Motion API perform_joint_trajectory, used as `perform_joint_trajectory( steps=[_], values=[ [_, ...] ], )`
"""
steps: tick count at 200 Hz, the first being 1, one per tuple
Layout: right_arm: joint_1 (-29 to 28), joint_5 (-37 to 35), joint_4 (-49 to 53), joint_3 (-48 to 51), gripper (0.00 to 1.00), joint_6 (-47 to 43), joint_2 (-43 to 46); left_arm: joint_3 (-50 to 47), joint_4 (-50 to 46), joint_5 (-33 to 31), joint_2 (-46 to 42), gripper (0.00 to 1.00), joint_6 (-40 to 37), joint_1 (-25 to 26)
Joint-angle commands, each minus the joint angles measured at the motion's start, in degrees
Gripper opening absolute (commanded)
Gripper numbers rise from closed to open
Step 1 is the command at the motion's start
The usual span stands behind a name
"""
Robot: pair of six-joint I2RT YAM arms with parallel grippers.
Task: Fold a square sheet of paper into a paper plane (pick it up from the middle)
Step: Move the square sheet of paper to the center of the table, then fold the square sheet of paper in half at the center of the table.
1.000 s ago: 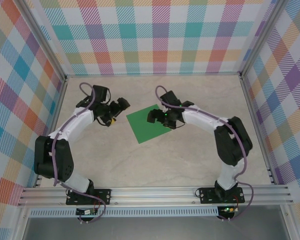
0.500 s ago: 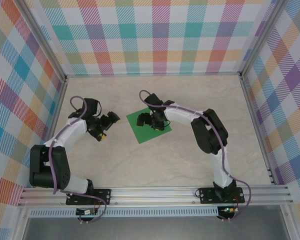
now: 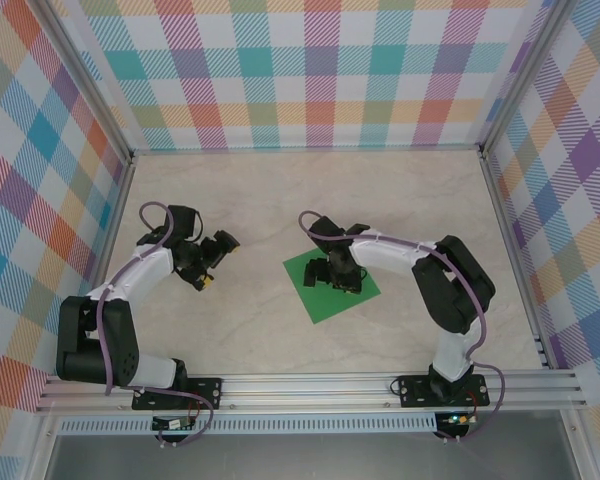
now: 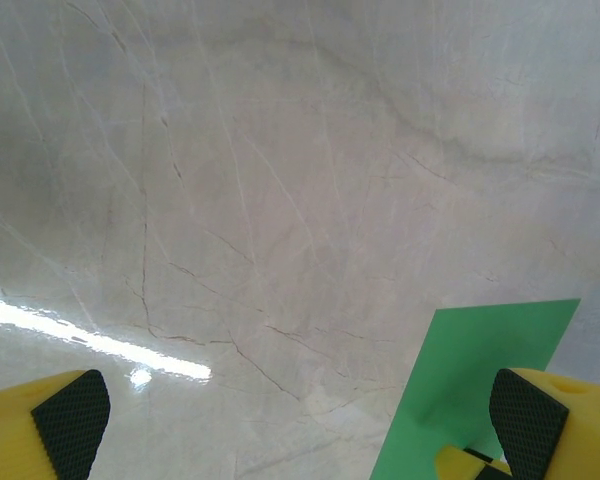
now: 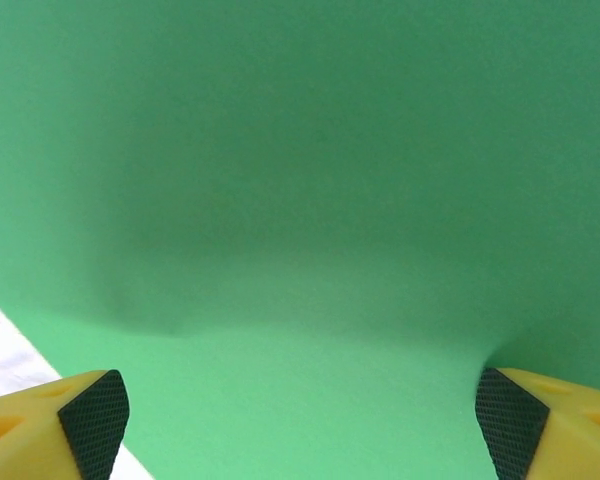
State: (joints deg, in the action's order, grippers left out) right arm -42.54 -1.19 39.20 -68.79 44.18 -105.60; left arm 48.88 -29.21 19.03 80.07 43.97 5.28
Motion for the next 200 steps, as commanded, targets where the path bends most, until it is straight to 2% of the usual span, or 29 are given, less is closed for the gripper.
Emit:
perform_joint_trajectory(
  steps=[1,33,83,107,200],
  values=[
    [-0.35,-4.7,9.64,-7.93,0.95,-8.64,1.86,-1.05,0.65,1.18,-1.13,1.0,0.57,0.69],
    [0.07,-7.65,14.59,-14.44,1.0,-21.27,-2.04,-1.6,0.21,0.76,-2.15,1.0,0.29,1.32],
    [2.15,-2.49,14.26,-17.21,1.0,-27.52,-6.49,-2.26,0.03,0.41,-2.46,1.0,0.61,1.89],
    [2.98,-0.49,15.45,-18.81,1.0,-29.01,-9.5,-2.14,0.03,0.01,-2.37,1.0,0.67,2.04],
    [3.59,-1.86,15.66,-17.87,1.0,-29.04,-13.61,-1.77,1.07,0.17,0.15,1.0,1.05,2.79]
  ],
)
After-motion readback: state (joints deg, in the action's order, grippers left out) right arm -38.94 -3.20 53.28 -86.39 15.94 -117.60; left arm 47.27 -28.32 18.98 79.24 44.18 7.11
